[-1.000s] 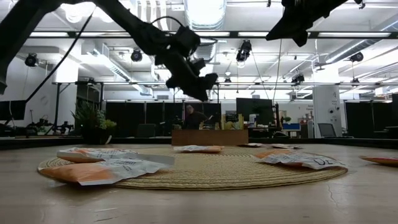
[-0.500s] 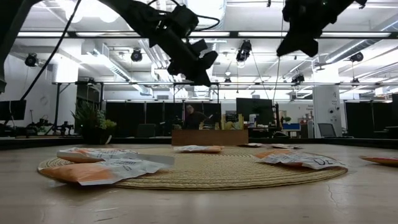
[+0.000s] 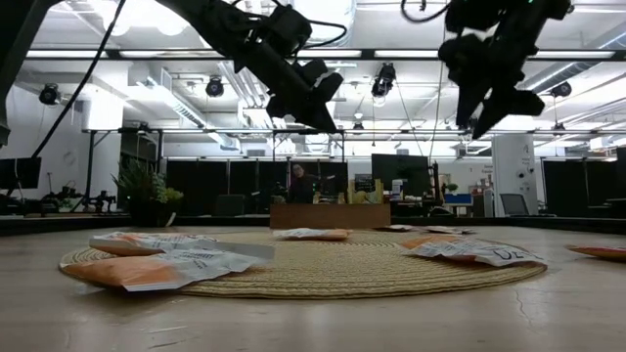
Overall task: Pick & Place Tea
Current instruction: Put the bottom red tea bag into the middle section of the wooden organizer
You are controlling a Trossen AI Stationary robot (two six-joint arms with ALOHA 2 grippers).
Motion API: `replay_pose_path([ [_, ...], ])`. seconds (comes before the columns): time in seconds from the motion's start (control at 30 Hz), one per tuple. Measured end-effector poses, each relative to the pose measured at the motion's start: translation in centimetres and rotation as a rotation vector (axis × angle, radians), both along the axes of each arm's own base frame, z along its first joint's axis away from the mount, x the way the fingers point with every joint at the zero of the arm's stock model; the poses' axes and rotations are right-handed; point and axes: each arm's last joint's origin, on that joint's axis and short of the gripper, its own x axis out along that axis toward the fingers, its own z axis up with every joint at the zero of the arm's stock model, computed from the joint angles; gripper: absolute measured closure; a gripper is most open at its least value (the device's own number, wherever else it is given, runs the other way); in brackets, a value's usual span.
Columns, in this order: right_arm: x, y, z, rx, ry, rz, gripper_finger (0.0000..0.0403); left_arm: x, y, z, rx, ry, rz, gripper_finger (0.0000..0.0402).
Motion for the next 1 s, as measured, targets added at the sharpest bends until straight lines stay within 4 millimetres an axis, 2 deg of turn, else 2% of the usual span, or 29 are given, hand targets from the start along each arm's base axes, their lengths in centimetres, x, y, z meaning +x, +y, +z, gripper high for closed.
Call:
replay_pose_path([
  [0.23,1.9,-0.9,-2.7,0.101,0.129,-0.104,0.0216,0.0,0.1,0.0,0.022,0.015,-0.011,0.0401],
  [0.63,4.4,-2.3,-7.5,0.156,0.325,-0.275,0.0216,-0.2,0.0,0.4,0.036,0.016,-0.044,0.0401],
  [0.8,4.9,-2.4,-8.6,0.177,0.360,-0.222,0.0216,-0.3,0.0,0.5,0.054,0.027,-0.054,0.0401],
  [1.0,5.0,-2.7,-9.0,0.103,0.400,-0.210,0.0216,-0.3,0.0,0.5,0.056,0.029,-0.055,0.0401],
])
